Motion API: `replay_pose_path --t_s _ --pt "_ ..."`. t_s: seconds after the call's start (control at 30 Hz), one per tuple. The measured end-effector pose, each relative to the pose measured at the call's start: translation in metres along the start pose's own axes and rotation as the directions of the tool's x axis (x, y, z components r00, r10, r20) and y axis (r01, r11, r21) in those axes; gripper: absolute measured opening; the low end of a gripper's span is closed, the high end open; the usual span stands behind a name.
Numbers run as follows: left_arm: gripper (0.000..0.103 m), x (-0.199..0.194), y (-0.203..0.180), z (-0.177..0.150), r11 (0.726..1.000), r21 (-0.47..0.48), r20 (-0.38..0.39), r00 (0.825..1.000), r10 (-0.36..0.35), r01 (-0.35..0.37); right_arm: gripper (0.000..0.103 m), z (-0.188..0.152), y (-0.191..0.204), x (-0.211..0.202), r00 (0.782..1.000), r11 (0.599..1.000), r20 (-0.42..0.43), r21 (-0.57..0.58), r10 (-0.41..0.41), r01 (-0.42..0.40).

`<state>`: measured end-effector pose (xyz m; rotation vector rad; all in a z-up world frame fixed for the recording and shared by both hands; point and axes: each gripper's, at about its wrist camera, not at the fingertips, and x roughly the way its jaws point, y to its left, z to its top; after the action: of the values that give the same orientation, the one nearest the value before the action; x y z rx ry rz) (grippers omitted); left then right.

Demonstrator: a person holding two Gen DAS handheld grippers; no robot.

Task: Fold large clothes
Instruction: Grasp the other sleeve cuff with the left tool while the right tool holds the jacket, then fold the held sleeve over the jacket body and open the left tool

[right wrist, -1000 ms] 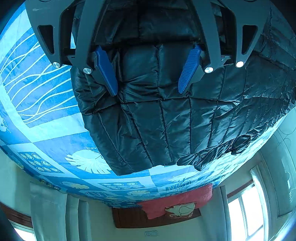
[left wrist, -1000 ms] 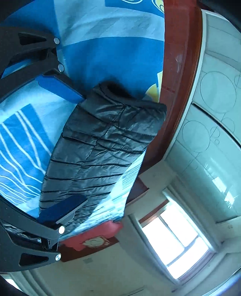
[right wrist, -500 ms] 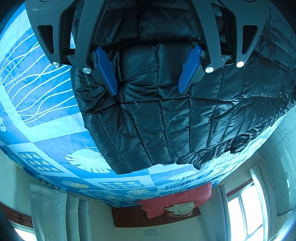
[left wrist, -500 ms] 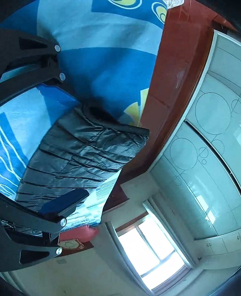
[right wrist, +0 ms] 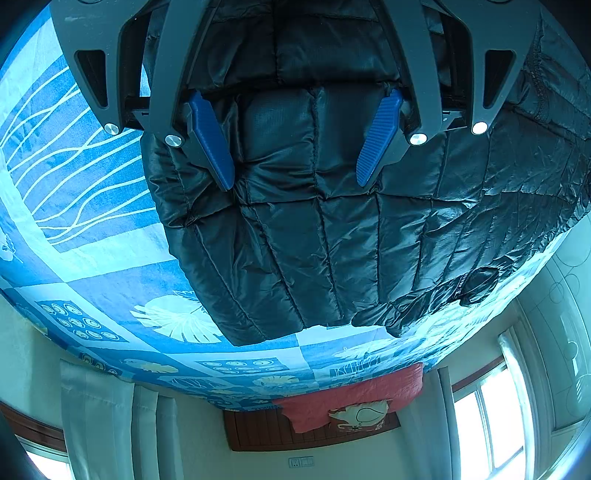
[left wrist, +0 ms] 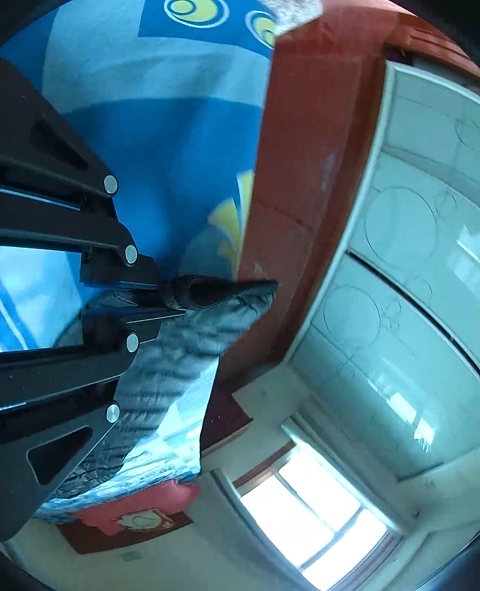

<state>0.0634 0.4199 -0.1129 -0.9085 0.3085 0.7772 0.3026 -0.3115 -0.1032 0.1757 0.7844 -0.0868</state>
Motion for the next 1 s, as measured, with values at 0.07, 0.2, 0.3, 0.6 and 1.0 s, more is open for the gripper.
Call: replay_pose_path --t_s 0.07,0.2,0.3,0.6,1.0 --pt "0.006 -0.009 -0.033 -0.004 0.995 0.084 0.018 0.998 -0.057 0.055 0.068 0.000 0.000 0.000 1.000 1.000 0.001 0.000 0.001 -0.001" --pt "0.006 -0.023 -0.101 -0.028 0.958 0.213 -0.021 0.981 -0.194 0.194 0.068 0.000 0.000 0.000 1.000 1.000 0.001 0.002 0.003 -0.003" --pt "0.006 -0.029 -0.148 -0.054 0.917 0.277 -0.089 0.958 -0.273 0.287 0.068 0.002 0.000 0.000 1.000 1.000 0.005 0.008 0.010 -0.011" --pt "0.006 -0.049 -0.290 -0.193 0.710 0.477 -0.363 0.852 -0.378 0.518 0.068 0.002 -0.006 -0.001 0.999 0.999 0.015 0.029 0.031 -0.032" --pt "0.006 -0.042 -0.357 -0.347 0.553 0.541 -0.615 0.747 -0.254 0.633 0.069 0.002 -0.005 0.000 0.999 0.999 0.016 0.034 0.038 -0.039"
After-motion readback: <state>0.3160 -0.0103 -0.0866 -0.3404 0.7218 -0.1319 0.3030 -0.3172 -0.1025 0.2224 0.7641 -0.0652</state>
